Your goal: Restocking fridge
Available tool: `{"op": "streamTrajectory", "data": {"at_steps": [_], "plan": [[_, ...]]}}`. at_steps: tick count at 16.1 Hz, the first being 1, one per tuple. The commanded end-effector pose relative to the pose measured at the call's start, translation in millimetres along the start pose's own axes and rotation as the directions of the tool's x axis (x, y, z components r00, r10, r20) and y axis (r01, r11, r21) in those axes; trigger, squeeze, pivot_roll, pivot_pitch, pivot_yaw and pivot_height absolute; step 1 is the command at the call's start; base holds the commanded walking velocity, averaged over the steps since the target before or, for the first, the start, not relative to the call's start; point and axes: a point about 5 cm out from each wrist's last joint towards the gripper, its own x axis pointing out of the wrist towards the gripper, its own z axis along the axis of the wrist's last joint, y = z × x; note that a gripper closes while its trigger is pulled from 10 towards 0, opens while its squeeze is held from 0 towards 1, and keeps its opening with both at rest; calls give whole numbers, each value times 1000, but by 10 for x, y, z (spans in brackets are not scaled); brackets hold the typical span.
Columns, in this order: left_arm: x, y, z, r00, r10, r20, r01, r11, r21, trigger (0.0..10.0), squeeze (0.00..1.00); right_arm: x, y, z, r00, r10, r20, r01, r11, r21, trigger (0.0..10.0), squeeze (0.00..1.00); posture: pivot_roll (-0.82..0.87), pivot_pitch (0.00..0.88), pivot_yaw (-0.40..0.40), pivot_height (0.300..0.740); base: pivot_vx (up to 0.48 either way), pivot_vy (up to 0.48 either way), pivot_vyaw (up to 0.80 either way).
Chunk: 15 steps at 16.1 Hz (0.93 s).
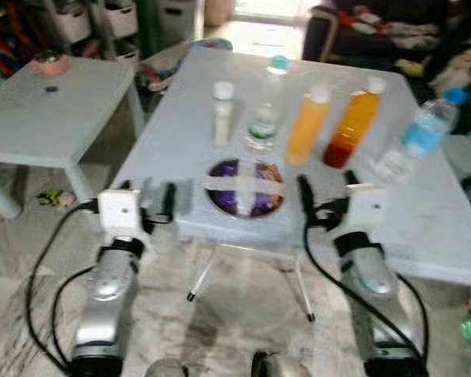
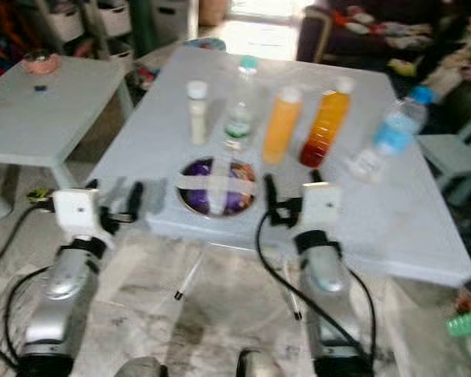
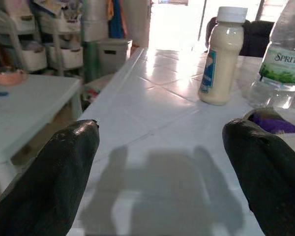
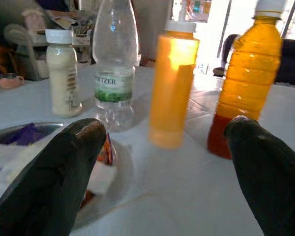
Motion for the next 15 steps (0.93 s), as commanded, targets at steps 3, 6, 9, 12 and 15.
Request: {"op": "streamTrajectory", "data": {"at_steps": [3, 6, 9, 12, 15], "plan": [[9, -12, 14, 1000, -2, 5, 2, 1000, 2, 10000, 0, 4, -22, -119, 996, -38, -80, 46, 995, 93, 10000, 0, 34, 37, -21, 740, 0, 0, 0], [16, -28, 24, 1000, -9, 6, 9, 1000, 4, 10000, 0, 79, 18, -183, 993, -29, -118, 45, 990, 135, 10000, 0, 39, 43, -19, 740, 0, 0, 0], [8, -28, 29, 1000, -11, 7, 11, 1000, 7, 10000, 0, 194, 167, -228, 988, 21, -155, 12, 978, 209, 10000, 0, 48, 50, -21, 740, 0, 0, 0], [9, -48, 40, 1000, -12, 9, 12, 1000, 7, 10000, 0, 346, 369, -205, 982, 114, -148, -71, 962, 265, 10000, 0, 63, 57, -26, 740, 0, 0, 0], [-8, -9, 36, 1000, 0, 0, 0, 1000, 9, 10000, 0, 353, 256, -145, 992, 71, -108, -45, 971, 235, 10000, 0, 69, 60, -33, 740, 0, 283, 0]]}}
